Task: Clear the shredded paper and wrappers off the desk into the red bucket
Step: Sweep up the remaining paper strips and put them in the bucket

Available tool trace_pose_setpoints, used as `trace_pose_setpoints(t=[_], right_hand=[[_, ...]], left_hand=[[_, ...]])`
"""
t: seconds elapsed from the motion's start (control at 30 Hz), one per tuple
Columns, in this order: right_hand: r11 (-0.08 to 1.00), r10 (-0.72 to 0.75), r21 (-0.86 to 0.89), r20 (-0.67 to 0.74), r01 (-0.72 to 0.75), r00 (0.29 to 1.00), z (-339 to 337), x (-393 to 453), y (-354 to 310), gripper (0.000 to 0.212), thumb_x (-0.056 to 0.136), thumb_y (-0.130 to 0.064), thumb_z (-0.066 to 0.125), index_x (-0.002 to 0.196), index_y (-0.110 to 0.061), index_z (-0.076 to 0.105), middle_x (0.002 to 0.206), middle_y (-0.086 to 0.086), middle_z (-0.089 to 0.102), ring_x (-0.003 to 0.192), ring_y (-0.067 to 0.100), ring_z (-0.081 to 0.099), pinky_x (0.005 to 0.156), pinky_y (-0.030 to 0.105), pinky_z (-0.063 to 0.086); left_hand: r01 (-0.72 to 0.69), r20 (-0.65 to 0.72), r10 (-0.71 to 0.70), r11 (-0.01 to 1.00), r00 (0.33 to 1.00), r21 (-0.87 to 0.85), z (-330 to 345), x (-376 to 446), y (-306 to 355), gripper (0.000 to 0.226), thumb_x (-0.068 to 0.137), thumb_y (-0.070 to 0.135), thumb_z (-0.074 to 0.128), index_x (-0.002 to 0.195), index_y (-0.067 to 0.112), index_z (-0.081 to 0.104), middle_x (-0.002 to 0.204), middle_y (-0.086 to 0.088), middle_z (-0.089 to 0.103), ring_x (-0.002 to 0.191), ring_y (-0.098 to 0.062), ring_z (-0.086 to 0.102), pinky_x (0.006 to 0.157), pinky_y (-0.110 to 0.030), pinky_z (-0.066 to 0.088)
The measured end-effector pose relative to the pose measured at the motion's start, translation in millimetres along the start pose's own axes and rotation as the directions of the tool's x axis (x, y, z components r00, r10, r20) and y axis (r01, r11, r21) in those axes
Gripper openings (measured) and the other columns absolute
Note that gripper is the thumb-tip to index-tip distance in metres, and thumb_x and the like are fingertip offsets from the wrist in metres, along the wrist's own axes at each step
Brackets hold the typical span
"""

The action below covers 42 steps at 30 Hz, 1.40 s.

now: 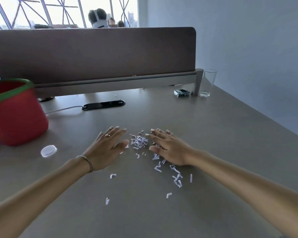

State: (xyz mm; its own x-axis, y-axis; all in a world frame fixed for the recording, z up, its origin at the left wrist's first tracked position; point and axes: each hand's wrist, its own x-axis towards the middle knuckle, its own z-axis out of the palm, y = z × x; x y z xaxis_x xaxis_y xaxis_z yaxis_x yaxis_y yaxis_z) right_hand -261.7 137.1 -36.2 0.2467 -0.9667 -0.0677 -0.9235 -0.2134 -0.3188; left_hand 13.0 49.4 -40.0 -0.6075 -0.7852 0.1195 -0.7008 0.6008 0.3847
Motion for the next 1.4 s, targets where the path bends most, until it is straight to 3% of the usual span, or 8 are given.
trace_pose_setpoints(t=[0.27, 0.47, 0.7, 0.83, 0.97, 1.07, 1.2, 1.4], right_hand=[[0.998, -0.064, 0.002, -0.043, 0.064, 0.997, 3.8, -73.5, -21.2, 0.072, 0.103, -0.065, 0.031, 0.164, -0.041, 0.002, 0.172, -0.012, -0.012, 0.155, -0.001, -0.02, 0.129, 0.033, -0.008], [0.98, 0.063, -0.19, -0.008, -0.063, 0.998, 19.5, -110.2, -16.8, 0.089, 0.09, -0.087, 0.021, 0.155, -0.049, -0.025, 0.167, -0.009, -0.031, 0.152, 0.007, -0.033, 0.128, 0.039, -0.013], [0.99, 0.076, -0.119, -0.038, -0.08, 0.996, 21.2, -38.7, -29.9, 0.09, 0.089, -0.085, 0.02, 0.16, -0.043, -0.016, 0.17, 0.002, -0.025, 0.158, 0.02, -0.02, 0.13, 0.044, -0.006], [0.988, -0.01, -0.151, -0.137, -0.011, 0.991, 19.2, -4.7, -44.0, 0.078, 0.096, -0.074, 0.034, 0.163, -0.038, 0.015, 0.173, 0.008, 0.008, 0.158, 0.028, 0.012, 0.128, 0.047, 0.015], [0.964, -0.209, -0.214, -0.248, 0.157, 0.946, 10.6, 12.8, -39.5, 0.046, 0.096, -0.062, 0.049, 0.125, -0.029, 0.061, 0.126, 0.001, 0.053, 0.116, 0.023, 0.054, 0.095, 0.041, 0.05], [0.945, -0.307, -0.211, -0.301, 0.251, 0.903, 10.8, 15.7, -34.6, 0.028, 0.098, -0.051, 0.056, 0.097, -0.023, 0.059, 0.094, -0.005, 0.055, 0.085, 0.019, 0.055, 0.068, 0.035, 0.046], [0.95, -0.302, -0.178, -0.336, 0.255, 0.892, 15.3, 17.4, -30.3, 0.039, 0.1, -0.047, 0.057, 0.073, -0.021, 0.046, 0.067, -0.006, 0.05, 0.058, 0.018, 0.046, 0.054, 0.033, 0.029], [0.945, -0.089, 0.229, -0.503, 0.232, 0.86, 10.8, 31.5, -30.7, 0.05, 0.096, -0.032, 0.069, 0.06, -0.009, 0.043, 0.052, -0.004, 0.032, 0.05, 0.009, 0.029, 0.051, 0.033, 0.03]], left_hand=[[0.062, 0.081, -0.067, 0.995, 0.994, 0.073, 12.8, 16.4, 21.0, 0.097, 0.076, 0.086, 0.004, 0.158, 0.036, 0.018, 0.168, 0.002, 0.011, 0.155, -0.013, 0.0, 0.125, -0.043, -0.004], [-0.17, 0.149, 0.174, 0.985, 0.974, -0.034, 28.3, 19.6, 54.2, 0.061, 0.1, 0.064, 0.021, 0.151, 0.037, 0.038, 0.166, 0.005, 0.02, 0.154, -0.008, 0.005, 0.125, -0.035, -0.002], [-0.087, -0.006, 0.105, 0.793, 0.995, -0.603, 8.4, -8.9, 50.9, 0.052, 0.097, 0.059, 0.037, 0.118, 0.028, 0.073, 0.118, 0.016, 0.072, 0.113, 0.003, 0.062, 0.104, -0.031, 0.045], [-0.038, -0.122, -0.022, 0.881, 0.992, -0.471, -3.9, -20.0, 38.4, 0.035, 0.101, 0.046, 0.041, 0.114, 0.034, 0.071, 0.113, 0.022, 0.071, 0.11, 0.009, 0.06, 0.099, -0.028, 0.046], [0.005, -0.125, -0.044, 0.954, 0.991, -0.3, -5.1, -36.1, 26.6, 0.031, 0.102, 0.042, 0.045, 0.125, 0.034, 0.065, 0.119, 0.021, 0.064, 0.114, 0.005, 0.057, 0.095, -0.021, 0.041], [-0.004, -0.023, 0.002, 0.994, 1.0, -0.112, -6.5, -48.7, 13.6, 0.069, 0.089, 0.072, 0.03, 0.146, 0.036, 0.044, 0.155, 0.014, 0.04, 0.15, -0.006, 0.023, 0.123, -0.035, 0.018], [-0.037, 0.232, 0.017, 0.996, 0.973, 0.082, -23.1, -73.0, 8.3, 0.103, 0.073, 0.096, 0.019, 0.157, 0.043, -0.006, 0.166, 0.017, -0.012, 0.147, 0.004, -0.024, 0.125, -0.043, -0.007], [-0.136, 0.352, 0.04, 0.958, 0.935, 0.252, -15.3, -93.3, 21.2, 0.122, 0.066, 0.098, 0.037, 0.15, 0.04, -0.03, 0.163, 0.013, -0.028, 0.144, -0.001, -0.034, 0.123, -0.047, -0.014]])
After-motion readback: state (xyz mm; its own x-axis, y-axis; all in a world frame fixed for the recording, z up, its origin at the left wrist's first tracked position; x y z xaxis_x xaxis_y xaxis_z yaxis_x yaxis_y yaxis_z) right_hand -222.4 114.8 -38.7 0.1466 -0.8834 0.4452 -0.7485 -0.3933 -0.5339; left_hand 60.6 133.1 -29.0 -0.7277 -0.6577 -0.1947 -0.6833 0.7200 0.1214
